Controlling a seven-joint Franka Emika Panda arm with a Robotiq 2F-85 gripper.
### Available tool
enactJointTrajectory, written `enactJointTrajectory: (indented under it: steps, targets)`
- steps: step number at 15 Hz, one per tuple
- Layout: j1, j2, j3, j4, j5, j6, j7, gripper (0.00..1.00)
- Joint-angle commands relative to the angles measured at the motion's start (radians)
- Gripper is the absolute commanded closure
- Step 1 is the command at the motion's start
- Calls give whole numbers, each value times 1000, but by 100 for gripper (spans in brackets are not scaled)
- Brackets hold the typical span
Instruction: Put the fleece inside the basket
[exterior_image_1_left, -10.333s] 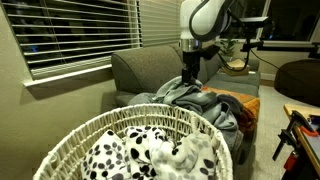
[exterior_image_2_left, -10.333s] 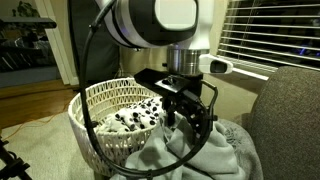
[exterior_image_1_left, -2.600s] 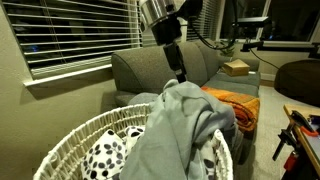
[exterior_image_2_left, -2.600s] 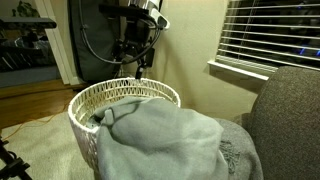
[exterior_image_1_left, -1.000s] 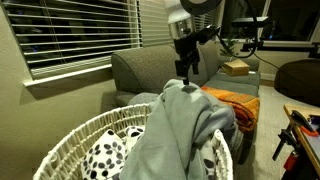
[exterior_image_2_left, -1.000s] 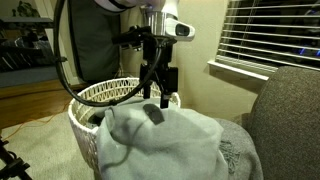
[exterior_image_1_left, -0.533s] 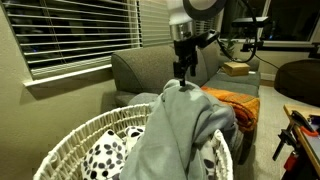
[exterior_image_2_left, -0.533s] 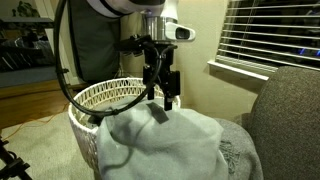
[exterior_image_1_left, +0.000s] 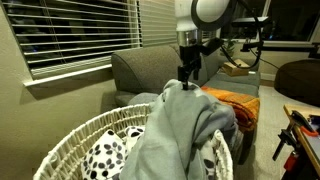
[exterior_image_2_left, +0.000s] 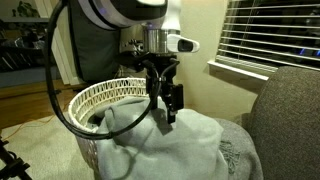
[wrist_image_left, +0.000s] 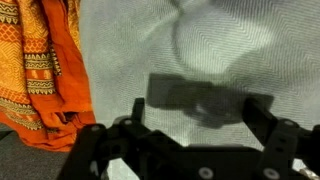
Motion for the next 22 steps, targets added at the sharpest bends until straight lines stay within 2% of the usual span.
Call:
enactJointTrajectory:
  steps: [1,9,19,21,22]
  targets:
    - [-16,2,-4,-30,16,68,-10,0]
    - [-32,65,7,-3,84,141,-56,0]
    - [-60,127,19,25,182,152,-142,0]
    - [-63,134,18,34,185,147,-156,26]
    - [-63,136,17,38,183,145,-159,32]
